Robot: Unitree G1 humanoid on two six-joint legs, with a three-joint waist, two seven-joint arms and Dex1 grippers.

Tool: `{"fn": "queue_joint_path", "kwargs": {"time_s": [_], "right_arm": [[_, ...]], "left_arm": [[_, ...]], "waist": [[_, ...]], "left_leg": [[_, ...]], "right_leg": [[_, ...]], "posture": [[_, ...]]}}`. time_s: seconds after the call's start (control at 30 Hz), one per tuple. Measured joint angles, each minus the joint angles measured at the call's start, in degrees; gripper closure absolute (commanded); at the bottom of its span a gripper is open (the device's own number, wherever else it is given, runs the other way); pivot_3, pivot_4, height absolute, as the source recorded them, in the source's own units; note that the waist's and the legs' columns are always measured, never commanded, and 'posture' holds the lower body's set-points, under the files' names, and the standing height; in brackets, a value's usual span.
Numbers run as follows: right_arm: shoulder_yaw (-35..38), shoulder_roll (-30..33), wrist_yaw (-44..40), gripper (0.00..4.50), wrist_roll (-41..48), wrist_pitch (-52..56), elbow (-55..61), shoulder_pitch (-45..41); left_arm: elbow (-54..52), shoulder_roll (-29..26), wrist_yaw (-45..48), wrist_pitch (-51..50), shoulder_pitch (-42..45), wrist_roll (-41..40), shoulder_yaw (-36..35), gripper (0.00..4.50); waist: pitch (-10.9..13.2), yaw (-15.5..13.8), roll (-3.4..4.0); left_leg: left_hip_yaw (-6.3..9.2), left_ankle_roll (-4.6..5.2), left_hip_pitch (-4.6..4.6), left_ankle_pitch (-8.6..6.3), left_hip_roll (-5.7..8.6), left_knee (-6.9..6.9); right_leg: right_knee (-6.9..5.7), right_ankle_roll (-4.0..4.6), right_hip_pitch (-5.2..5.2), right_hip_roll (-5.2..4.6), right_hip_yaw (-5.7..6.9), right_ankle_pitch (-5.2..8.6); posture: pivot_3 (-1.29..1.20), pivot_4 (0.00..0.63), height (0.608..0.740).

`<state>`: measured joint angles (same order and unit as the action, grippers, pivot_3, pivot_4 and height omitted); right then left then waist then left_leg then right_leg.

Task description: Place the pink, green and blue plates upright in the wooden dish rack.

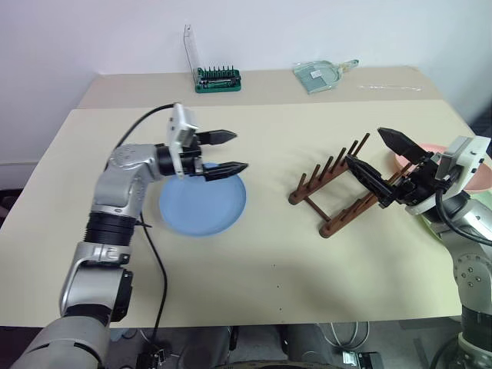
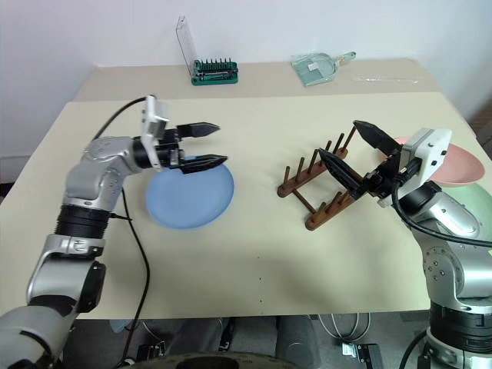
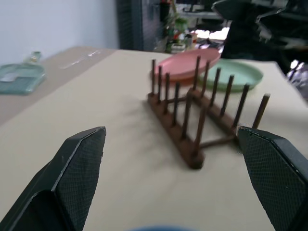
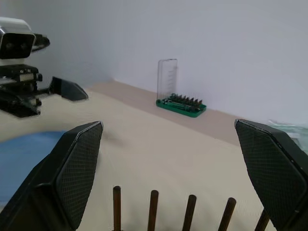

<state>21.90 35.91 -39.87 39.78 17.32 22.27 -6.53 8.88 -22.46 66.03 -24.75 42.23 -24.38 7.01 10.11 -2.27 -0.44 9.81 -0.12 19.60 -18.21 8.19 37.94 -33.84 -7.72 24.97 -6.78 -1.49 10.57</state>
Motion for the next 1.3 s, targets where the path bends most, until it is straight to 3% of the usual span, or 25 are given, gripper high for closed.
{"fn": "queue_joint_path", "kwargs": {"time_s": [0.1,0.27,0.43,0.6,0.83,1.07,1.3], "right_arm": [[2.0,0.2,-0.8,0.04,-0.1,-0.3,-0.1,2.8],[5.6,0.3,-1.1,0.04,0.0,-0.3,0.1,7.8],[6.7,0.2,-0.4,0.04,-0.1,-0.9,0.3,8.3],[7.0,0.6,0.1,0.04,-0.3,-1.3,1.3,8.6],[9.1,1.4,-0.3,0.04,-0.7,-1.5,1.0,9.2],[9.8,1.4,0.3,0.04,-0.8,-1.5,1.1,9.5],[10.1,1.2,1.3,0.04,-0.8,-1.5,2.6,10.7]], "left_arm": [[-10.7,1.3,-2.6,-17.6,-3.5,-2.7,9.6,0.00],[-18.7,2.3,-5.7,-27.3,-5.2,-7.2,10.6,0.00],[-18.4,2.2,-9.9,-24.2,-3.2,-0.1,17.5,0.00],[-11.7,8.2,-18.5,-23.3,-2.7,8.8,24.4,0.00],[-4.0,17.1,-22.6,-22.2,0.2,12.6,25.9,0.00],[-1.6,18.3,-20.6,-22.2,1.1,13.7,28.5,0.00],[2.7,22.9,-23.3,-20.9,2.7,16.9,29.1,0.00]], "waist": [[0.0,0.4,0.01],[0.0,0.7,0.01],[0.0,0.2,0.04],[0.0,-0.1,0.03],[0.0,-0.1,0.03],[0.0,-0.1,0.06],[0.0,-0.1,0.09]], "left_leg": [[-0.03,-0.03,0.00,-0.02,0.00,-0.01],[-0.03,0.03,-0.02,-0.09,-0.04,-0.01],[-0.07,0.01,-0.23,-0.08,-0.04,0.03],[-0.04,0.03,-0.12,-0.08,-0.03,0.04],[-0.06,0.11,-0.10,-0.13,-0.02,0.04],[-0.08,0.14,-0.11,-0.14,-0.05,0.07],[-0.07,0.22,-0.12,-0.19,-0.03,0.08]], "right_leg": [[-0.03,-0.01,0.07,0.03,-0.05,0.01],[-0.18,0.01,0.11,0.06,-0.08,0.01],[-0.13,-0.03,-0.19,0.06,-0.08,0.04],[-0.05,-0.01,-0.11,0.06,-0.07,0.02],[0.16,-0.04,-0.18,0.05,-0.05,0.02],[0.18,-0.05,-0.21,0.07,-0.05,0.02],[0.41,-0.18,-0.33,0.05,-0.05,-0.05]], "posture": [[0.00,0.150,0.740],[0.00,0.150,0.740],[0.00,0.150,0.740],[0.00,0.150,0.740],[0.00,0.150,0.740],[0.00,0.150,0.740],[0.00,0.150,0.740]]}}
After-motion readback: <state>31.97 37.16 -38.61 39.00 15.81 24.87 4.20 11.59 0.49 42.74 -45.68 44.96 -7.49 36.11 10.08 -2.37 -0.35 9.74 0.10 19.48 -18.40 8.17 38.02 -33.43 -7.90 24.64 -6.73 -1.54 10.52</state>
